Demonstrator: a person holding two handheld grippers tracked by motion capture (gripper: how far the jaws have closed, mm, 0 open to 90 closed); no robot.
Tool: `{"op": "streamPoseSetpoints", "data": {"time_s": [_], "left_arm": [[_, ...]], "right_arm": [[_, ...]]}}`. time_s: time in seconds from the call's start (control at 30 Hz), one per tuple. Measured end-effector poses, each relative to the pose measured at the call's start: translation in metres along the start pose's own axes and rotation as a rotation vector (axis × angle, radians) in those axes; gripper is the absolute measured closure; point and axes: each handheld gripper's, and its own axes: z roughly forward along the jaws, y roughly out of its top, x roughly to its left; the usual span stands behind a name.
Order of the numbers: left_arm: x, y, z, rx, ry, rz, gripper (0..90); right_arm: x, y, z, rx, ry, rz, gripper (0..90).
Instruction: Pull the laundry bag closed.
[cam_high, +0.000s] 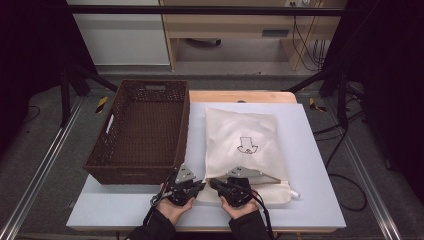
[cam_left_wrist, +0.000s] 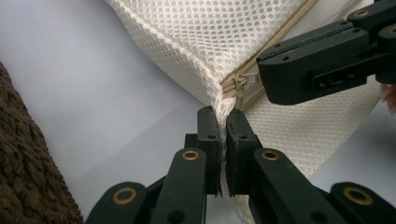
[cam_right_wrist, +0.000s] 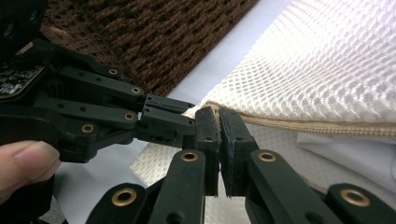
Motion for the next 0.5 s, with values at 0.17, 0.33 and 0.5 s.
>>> {"op": "streamPoseSetpoints", "data": {"time_s": [0.17, 0.33, 0.5], "left_arm": [[-0.0001, 0.0012, -0.0026, -0.017, -0.02, -0.014, 85.5], [0.0027, 0.0033, -0.0056, -0.03, -0.03, -0.013, 85.4], [0.0031, 0.0053, -0.0043, -0.039, -0.065, 0.005, 82.2]], "right_arm": [[-0.0029, -0.0008, -0.0011, 0.004, -0.012, 0.02, 87.5], [-0.0044, 0.0004, -0.0033, -0.005, 0.004, 0.023, 87.5], [-0.0049, 0.0013, -0.005, -0.015, 0.006, 0.004, 87.5]]}}
